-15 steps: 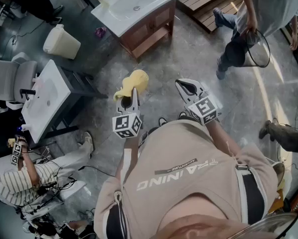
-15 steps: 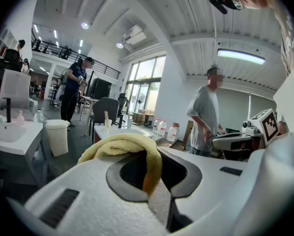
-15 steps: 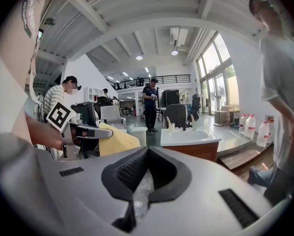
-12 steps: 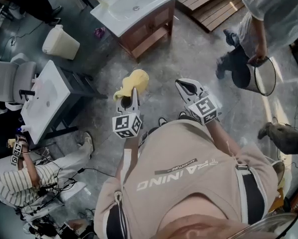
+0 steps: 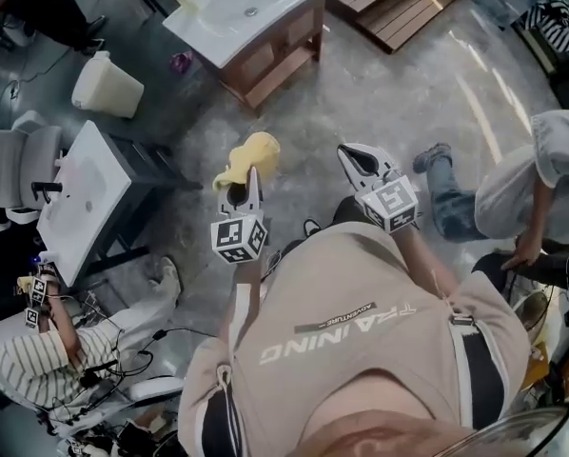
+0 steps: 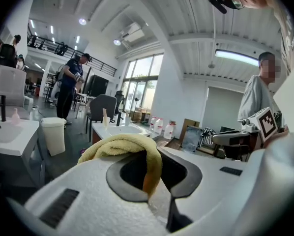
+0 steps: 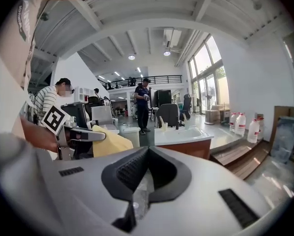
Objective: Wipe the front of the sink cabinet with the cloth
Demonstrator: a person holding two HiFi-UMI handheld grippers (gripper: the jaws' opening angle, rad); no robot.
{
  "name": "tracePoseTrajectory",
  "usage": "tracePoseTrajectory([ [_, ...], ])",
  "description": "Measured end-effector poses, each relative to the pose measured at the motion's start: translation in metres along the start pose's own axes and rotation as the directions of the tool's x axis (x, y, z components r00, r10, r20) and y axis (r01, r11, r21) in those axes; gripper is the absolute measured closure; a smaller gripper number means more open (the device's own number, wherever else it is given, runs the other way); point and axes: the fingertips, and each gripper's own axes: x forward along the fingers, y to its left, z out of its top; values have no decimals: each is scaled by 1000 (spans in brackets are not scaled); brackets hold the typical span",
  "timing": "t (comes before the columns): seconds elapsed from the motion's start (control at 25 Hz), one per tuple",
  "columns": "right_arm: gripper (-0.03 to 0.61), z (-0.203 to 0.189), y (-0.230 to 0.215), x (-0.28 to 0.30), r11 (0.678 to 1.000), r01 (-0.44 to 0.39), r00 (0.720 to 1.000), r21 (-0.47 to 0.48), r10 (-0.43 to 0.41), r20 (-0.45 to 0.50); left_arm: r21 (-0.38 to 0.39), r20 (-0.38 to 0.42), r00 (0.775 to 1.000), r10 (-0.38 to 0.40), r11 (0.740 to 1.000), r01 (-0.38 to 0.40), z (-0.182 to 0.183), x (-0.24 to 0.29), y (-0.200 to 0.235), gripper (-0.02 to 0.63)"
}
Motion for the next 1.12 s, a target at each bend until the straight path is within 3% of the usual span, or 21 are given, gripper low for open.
tracePoseTrajectory([
  [0.36,566,-5,-38,28,1000,8,1000,26,-7,-13,4,-25,1000,11,1000,-11,9,45,16,571],
  [0.64,566,19,-100,77,999,-49,999,15,49,16,32,-17,998,60,998,-60,43,110,24,571],
  [1.12,566,25,-209,135,991,-132,991,7,132,-10,-1,-67,988,142,990,-142,56,217,15,571],
])
